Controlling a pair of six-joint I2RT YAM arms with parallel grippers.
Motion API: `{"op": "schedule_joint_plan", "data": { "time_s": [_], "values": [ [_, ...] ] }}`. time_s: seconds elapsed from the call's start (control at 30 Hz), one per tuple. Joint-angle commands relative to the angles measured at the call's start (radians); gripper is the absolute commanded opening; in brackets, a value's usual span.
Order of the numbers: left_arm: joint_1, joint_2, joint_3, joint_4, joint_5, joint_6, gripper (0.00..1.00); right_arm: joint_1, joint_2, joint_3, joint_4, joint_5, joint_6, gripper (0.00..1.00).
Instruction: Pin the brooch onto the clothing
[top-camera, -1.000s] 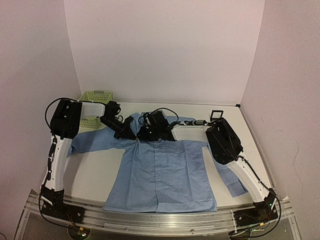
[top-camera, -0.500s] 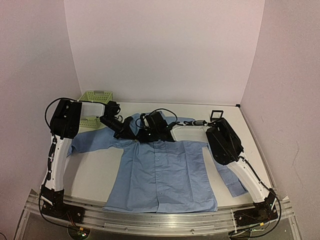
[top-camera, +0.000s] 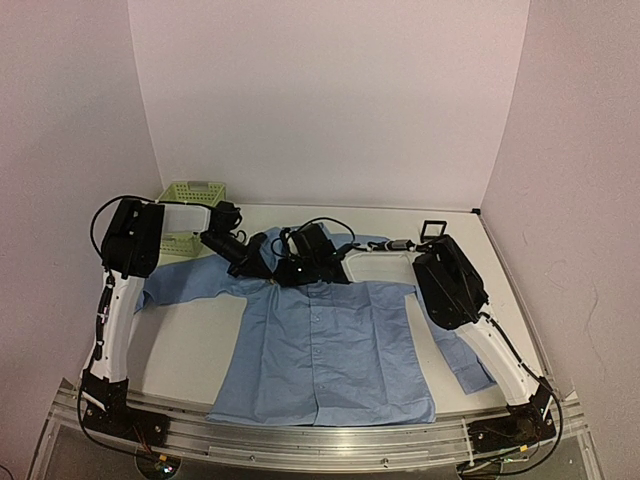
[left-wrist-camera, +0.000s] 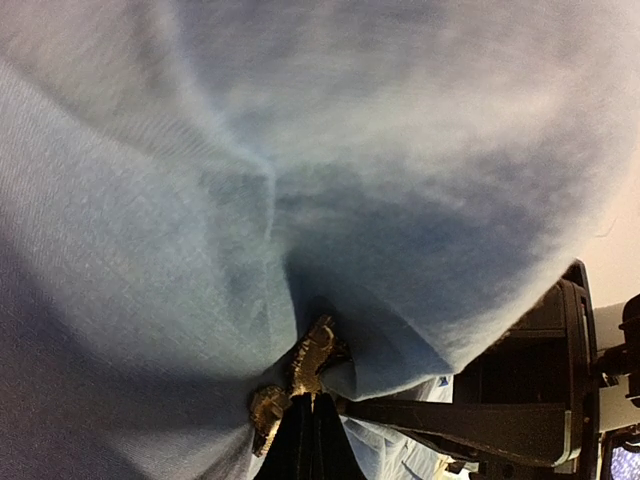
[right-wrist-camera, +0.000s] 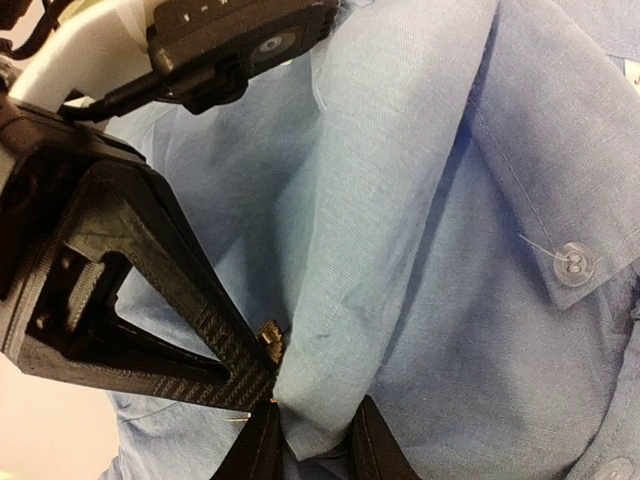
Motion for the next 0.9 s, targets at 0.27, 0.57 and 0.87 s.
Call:
{"op": "schedule_joint_plan", "data": {
  "time_s": [0.27,0.57,0.87],
  "values": [
    [-0.006,-0.037,0.063,-0.114,0.101,0.147,0.05,0.02,0.093,0.049,-0.122,0.014,-0.011,0.19],
    [0.037,-0.072,0.181,-0.106,-0.233,0.548,0.32,0.02,0.087,0.037,-0.122,0.029,-0.02,0.19],
    [0.033,-0.113,0.014,-0.013,-0.352,0.801,0.33,0.02,0.103,0.064,-0.122,0.033,-0.004,0.19]
  ]
}}
